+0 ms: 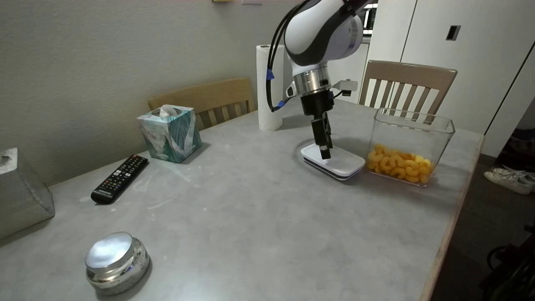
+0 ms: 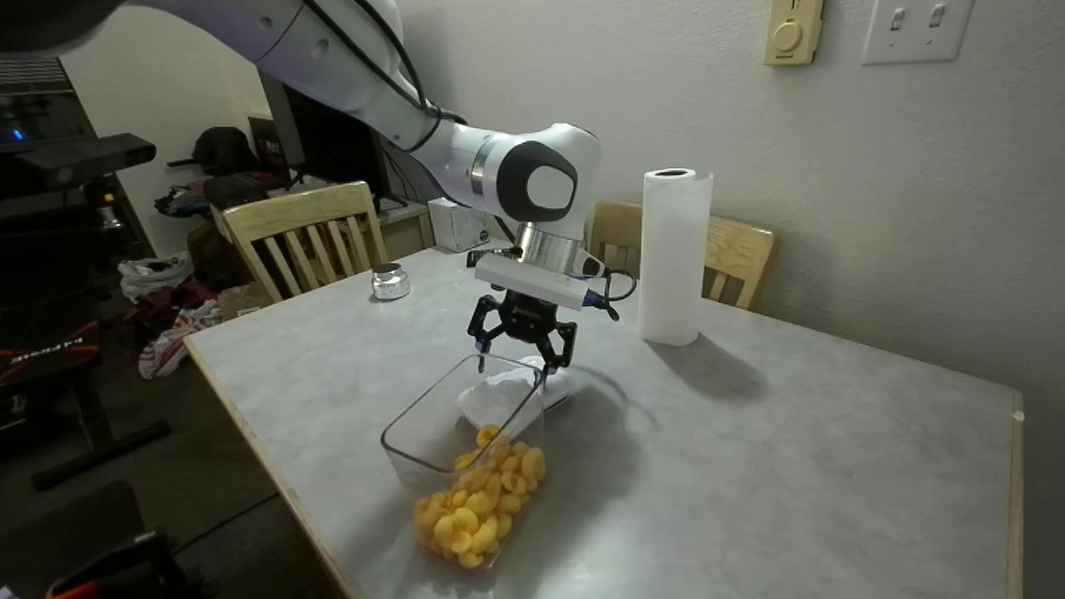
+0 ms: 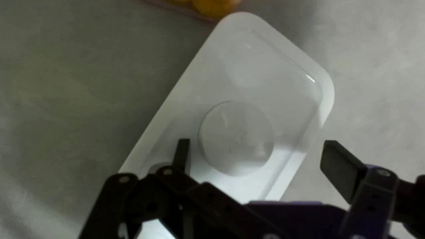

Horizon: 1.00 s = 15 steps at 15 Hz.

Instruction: Cover the container with the white lid and then press the button atop the lid

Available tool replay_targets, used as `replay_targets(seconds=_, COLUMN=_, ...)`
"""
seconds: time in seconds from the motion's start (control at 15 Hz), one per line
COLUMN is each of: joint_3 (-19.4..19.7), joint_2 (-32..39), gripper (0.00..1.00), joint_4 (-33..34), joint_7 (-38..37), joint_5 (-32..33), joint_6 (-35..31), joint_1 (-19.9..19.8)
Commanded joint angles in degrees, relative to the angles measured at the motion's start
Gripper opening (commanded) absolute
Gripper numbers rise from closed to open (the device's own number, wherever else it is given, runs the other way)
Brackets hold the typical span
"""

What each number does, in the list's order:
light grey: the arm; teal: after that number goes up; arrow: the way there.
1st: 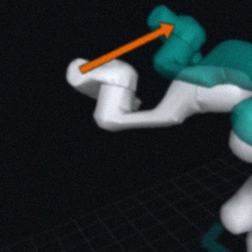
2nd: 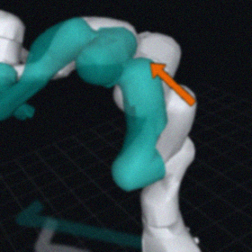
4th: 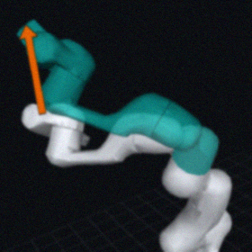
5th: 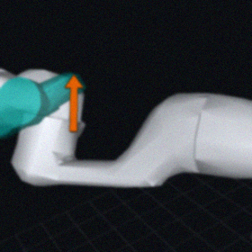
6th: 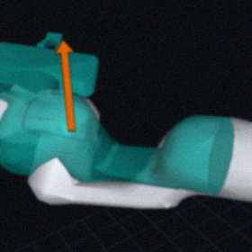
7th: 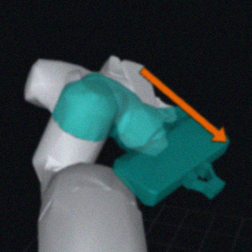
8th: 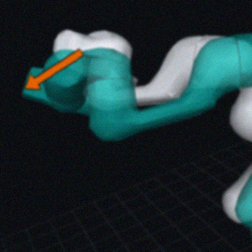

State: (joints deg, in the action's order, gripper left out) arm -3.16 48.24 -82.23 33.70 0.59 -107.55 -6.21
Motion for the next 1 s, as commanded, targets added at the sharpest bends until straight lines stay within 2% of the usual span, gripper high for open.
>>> replay_targets(seconds=0.0, joint_3=-0.8, joint_2=-2.3, gripper=1.00, joint_4=-3.5, joint_7=4.6, joint_5=2.3, joint_6=-0.6, joint_1=-1.2)
replay_targets(seconds=0.4, joint_3=-0.5, joint_2=-2.4, gripper=1.00, joint_4=-3.7, joint_7=8.9, joint_5=2.7, joint_6=-2.3, joint_1=-1.0)
replay_targets(seconds=0.93, joint_3=1.0, joint_2=-2.8, gripper=1.00, joint_4=-6.0, joint_7=-4.7, joint_5=2.9, joint_6=-10.7, joint_1=0.9)
